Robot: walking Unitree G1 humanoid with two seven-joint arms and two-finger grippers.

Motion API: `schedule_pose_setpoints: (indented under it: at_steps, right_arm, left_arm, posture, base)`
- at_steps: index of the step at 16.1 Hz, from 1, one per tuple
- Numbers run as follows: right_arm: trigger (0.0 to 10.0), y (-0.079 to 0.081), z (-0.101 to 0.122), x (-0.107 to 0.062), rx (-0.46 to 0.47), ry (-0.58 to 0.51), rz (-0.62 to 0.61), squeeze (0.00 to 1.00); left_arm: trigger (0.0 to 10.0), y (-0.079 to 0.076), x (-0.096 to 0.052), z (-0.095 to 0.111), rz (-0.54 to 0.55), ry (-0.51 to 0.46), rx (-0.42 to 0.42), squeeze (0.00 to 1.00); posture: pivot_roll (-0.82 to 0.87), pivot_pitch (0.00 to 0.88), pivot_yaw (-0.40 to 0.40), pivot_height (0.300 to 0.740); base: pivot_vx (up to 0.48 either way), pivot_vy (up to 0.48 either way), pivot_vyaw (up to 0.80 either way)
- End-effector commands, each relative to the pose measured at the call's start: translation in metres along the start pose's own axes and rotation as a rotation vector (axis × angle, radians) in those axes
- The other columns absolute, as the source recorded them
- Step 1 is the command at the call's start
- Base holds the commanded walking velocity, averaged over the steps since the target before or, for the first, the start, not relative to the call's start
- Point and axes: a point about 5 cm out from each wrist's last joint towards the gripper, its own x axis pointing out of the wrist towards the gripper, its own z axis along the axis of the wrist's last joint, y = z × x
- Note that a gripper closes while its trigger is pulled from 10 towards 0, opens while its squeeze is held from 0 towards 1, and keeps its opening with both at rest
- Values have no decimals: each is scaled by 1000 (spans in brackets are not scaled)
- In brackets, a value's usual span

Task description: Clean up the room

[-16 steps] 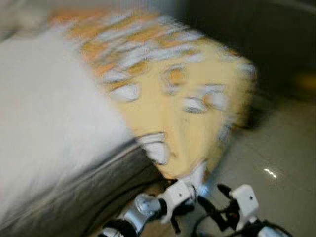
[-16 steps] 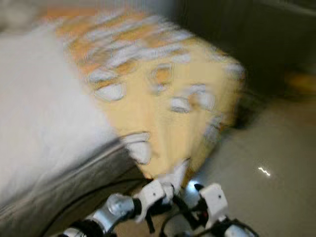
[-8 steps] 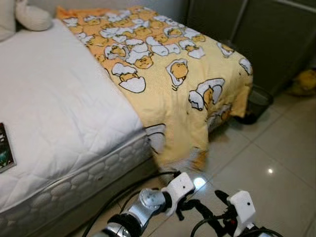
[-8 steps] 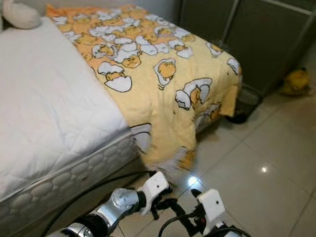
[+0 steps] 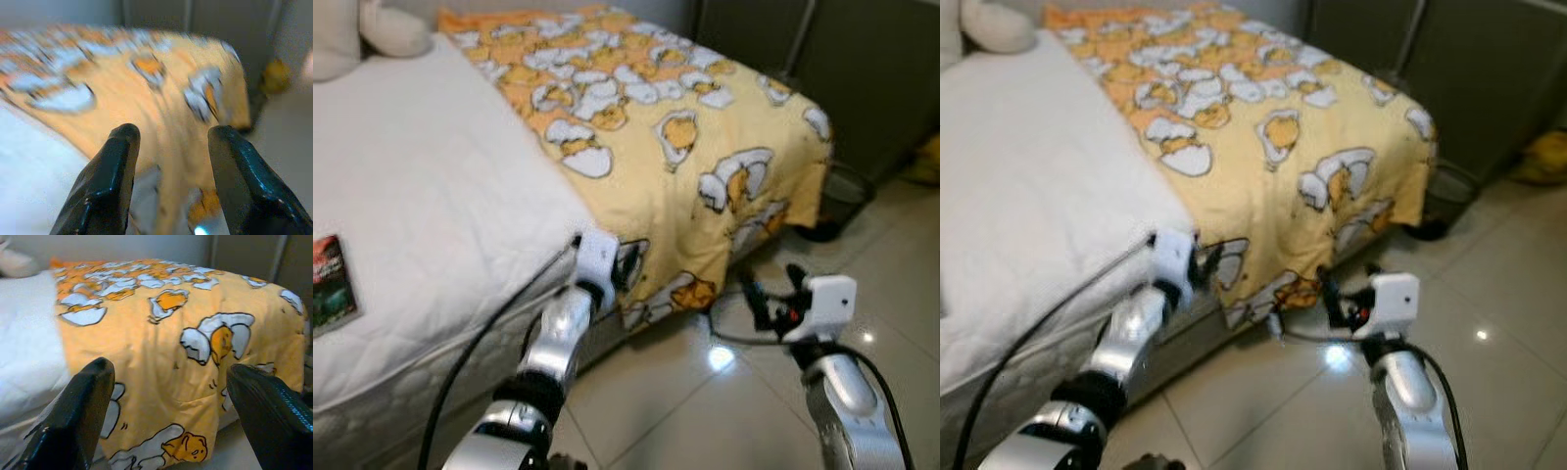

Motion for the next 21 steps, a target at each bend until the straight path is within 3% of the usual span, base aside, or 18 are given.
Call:
schedule_pose_setpoints:
  at_steps: [1,2,3,4,5,6,9,14,19,21]
  right_arm:
    - [10000,-9,-7,-7,18,9,-73,0]
    - [10000,-9,-11,-11,16,18,-86,0]
    - [10000,-9,-19,-20,9,48,-115,0]
    - [10000,-8,-28,-28,11,87,-127,0]
    - [10000,-3,-32,-31,5,105,-99,0]
    - [10000,-1,-33,-27,-3,107,-88,0]
    - [10000,-3,-29,-14,-23,80,-77,0]
    - [10000,3,-26,-2,-37,52,-49,0]
    - [10000,8,-39,-17,-51,92,-10,0]
    - [10000,8,-42,-16,-48,94,-11,0]
  left_arm:
    - [10000,15,2,16,90,-58,6,0]
    - [10000,21,-1,17,123,-70,21,0]
    - [10000,30,-11,15,171,-72,26,1000]
    - [10000,34,-22,9,172,-51,33,1000]
    - [10000,35,-27,6,147,-43,16,910]
    - [10000,33,-27,2,150,-21,24,0]
    - [10000,40,-33,-11,245,75,65,0]
    - [10000,56,-47,-30,293,187,96,0]
    - [10000,38,-43,-33,208,198,62,0]
    - [10000,40,-38,-30,219,198,85,0]
  posture:
    - [-43,0,0,740]
    - [-36,0,-1,740]
    - [-25,0,-6,740]
    - [-16,0,-11,740]
    - [-13,0,-15,740]
    - [-13,0,-15,740]
    - [-20,0,-14,740]
    - [-14,0,2,740]
    - [-37,0,4,740]
    - [-41,0,10,740]
  base:
    - [0,0,0]
    - [0,0,0]
    - [0,0,0]
    - [0,0,0]
    - [0,-450,0]
    - [0,-458,675]
    - [0,-463,673]
    - [0,-469,581]
    - [0,-281,453]
    - [0,-472,444]
